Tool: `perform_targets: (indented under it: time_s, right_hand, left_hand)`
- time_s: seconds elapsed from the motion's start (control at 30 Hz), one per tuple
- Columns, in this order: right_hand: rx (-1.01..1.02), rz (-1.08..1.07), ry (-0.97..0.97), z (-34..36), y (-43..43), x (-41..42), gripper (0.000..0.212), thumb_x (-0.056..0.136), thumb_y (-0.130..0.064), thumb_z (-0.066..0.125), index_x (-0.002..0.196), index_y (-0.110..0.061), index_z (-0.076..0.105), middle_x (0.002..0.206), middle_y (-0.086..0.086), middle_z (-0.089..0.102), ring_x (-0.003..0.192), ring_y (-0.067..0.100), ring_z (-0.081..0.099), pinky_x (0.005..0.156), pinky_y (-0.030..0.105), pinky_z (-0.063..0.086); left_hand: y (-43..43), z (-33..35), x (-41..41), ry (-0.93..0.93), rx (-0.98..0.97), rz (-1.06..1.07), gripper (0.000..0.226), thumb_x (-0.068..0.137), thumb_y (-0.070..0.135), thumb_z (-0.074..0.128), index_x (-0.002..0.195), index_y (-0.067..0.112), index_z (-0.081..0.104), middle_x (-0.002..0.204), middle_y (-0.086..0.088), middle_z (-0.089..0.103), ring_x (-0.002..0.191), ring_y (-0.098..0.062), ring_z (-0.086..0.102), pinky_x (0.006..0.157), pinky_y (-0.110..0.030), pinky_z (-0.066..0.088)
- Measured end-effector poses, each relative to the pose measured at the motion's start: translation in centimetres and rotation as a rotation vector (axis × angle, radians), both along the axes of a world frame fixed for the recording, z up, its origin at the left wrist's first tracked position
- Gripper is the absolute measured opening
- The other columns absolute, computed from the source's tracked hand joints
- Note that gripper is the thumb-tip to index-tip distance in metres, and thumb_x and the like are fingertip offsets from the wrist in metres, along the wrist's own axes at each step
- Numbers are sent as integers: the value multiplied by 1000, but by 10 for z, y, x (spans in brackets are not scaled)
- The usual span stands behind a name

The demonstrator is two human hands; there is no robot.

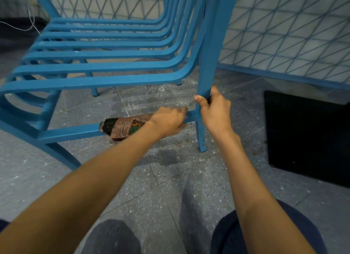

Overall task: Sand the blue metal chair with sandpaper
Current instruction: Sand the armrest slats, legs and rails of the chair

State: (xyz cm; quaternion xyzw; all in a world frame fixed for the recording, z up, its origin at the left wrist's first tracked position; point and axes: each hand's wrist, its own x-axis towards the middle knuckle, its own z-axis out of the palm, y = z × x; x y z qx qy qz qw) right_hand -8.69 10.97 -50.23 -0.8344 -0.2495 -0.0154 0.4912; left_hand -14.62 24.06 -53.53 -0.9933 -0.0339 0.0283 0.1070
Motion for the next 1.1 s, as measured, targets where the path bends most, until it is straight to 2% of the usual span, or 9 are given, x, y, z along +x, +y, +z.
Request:
perform_targets:
  time_s: [0.13,0.27,0.33,0.43,0.57,0.7,0.87,1.03,1.1]
  right_hand:
    - [-11,-10,9,-3,2,0,35,93,-21,58,122,-2,51,92,5,61,83,14,55,62,9,36]
    - [-17,-8,15,-2,2,0,31,93,-20,58,118,-3,54,91,3,61,84,15,57,59,9,36]
    - [-21,-3,30,-2,1,0,29,94,-22,58,116,-4,55,89,2,59,83,14,55,61,12,35]
    - [-19,-2,34,0,1,-2,29,94,-22,57,117,-5,55,89,2,58,81,14,54,62,13,34]
    - [-12,-14,56,1,2,-3,28,94,-23,58,115,-6,55,95,6,63,85,15,57,65,16,38]
    - [-34,-22,26,1,0,-2,27,92,-23,60,112,-5,57,94,8,64,86,18,57,63,13,32]
    - [-60,-12,-8,1,-1,-2,33,93,-25,59,120,-7,56,98,8,66,91,21,60,69,18,37]
    - [-51,17,7,2,-3,-3,30,93,-25,58,118,-7,57,89,-1,59,81,12,53,59,4,35]
    - [-53,18,14,3,-3,-3,30,94,-25,58,118,-8,57,89,-1,59,80,11,53,58,4,36]
  left_hand:
    - [-22,-6,27,70,-108,48,66,91,45,52,139,8,28,126,-10,51,106,-29,59,80,-40,44]
    - [2,2,-23,42,-142,191,101,74,77,48,148,23,7,148,-8,36,131,-31,42,108,-58,23]
    - [32,0,-65,-59,-48,239,89,78,81,26,147,26,17,144,-9,41,126,-35,46,105,-61,28]
    - [54,-2,-97,-176,-42,132,82,87,71,-3,140,22,35,122,-11,56,98,-37,62,81,-54,51]
    - [29,-1,-42,-165,-203,89,53,97,51,17,136,23,38,129,-6,55,103,-33,62,80,-47,52]
    - [-11,-16,-7,-331,-88,73,46,95,49,33,113,17,60,95,-4,69,71,-29,68,55,-33,49]
    - [39,-28,-62,-330,48,-86,62,91,57,34,141,20,39,120,-6,61,93,-25,64,74,-37,53]
    - [100,-9,-141,-329,-9,24,69,93,65,15,132,20,48,107,-9,65,72,-28,68,54,-35,55]
    - [111,0,-142,-251,-133,143,76,87,73,7,130,26,47,113,-7,65,85,-29,67,67,-40,54]
